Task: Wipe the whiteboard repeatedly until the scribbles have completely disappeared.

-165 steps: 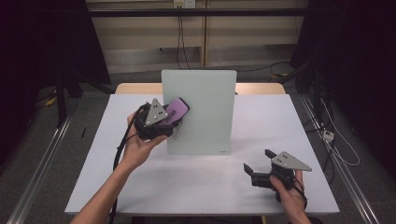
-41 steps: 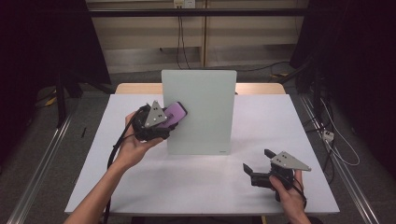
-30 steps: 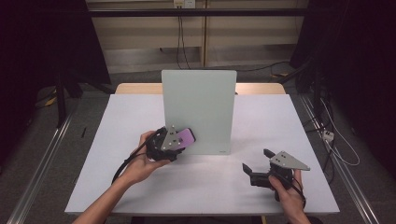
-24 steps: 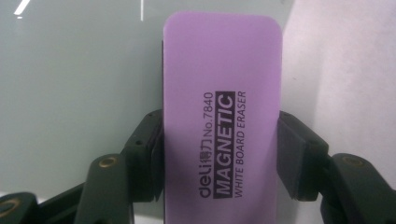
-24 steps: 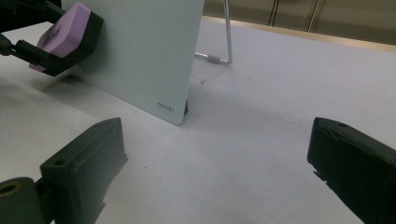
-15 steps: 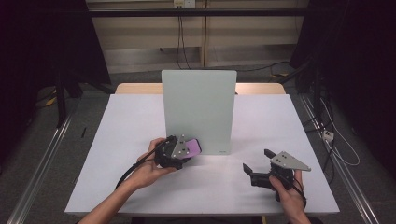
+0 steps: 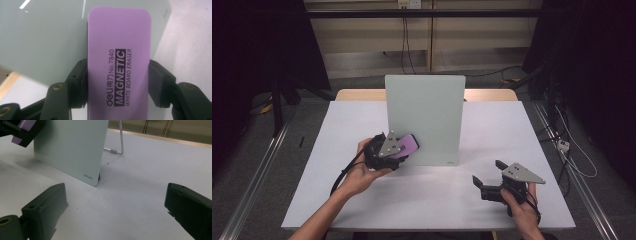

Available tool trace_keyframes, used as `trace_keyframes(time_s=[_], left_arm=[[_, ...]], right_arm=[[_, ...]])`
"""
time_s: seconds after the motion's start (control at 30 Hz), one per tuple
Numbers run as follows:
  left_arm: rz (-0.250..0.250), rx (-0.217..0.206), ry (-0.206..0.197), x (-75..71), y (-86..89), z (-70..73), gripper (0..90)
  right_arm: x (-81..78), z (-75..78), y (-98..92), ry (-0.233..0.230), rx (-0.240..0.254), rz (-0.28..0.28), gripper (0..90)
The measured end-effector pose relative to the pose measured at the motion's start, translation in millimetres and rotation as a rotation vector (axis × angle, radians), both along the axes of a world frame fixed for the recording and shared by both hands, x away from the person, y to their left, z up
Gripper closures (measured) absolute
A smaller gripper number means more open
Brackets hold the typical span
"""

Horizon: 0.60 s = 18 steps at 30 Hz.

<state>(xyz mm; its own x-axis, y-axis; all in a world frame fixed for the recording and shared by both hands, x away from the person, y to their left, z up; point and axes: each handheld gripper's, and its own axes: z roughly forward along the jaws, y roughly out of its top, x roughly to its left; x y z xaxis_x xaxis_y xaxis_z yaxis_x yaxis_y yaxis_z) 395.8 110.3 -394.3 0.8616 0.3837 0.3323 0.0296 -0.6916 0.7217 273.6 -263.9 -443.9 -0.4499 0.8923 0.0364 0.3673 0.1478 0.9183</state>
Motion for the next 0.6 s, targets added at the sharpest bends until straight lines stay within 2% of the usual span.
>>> trace_keyframes(time_s=[0.2,0.27,0.37,0.47,0.6], left_arm=[[0.058,-0.089,-0.021,7.9,18.5,17.4,41.2],[0.081,-0.13,-0.015,10.0,26.6,21.0,41.2],[0.101,-0.163,-0.008,11.9,35.3,24.9,41.2],[0.11,-0.21,0.016,12.6,45.1,31.2,41.2],[0.115,-0.241,0.019,10.7,53.1,40.4,41.2]], right_arm=[[-0.5,0.1,-0.8,0.003,0.003,-0.006,3.9],[-0.2,0.2,-0.3,0.006,0.009,-0.011,4.0],[0.7,-0.3,0.8,0.006,0.003,-0.006,4.0],[1.2,-0.6,1.8,0.008,0.0,-0.008,4.0],[0.5,-0.6,1.3,0.009,-0.001,-0.011,4.0]])
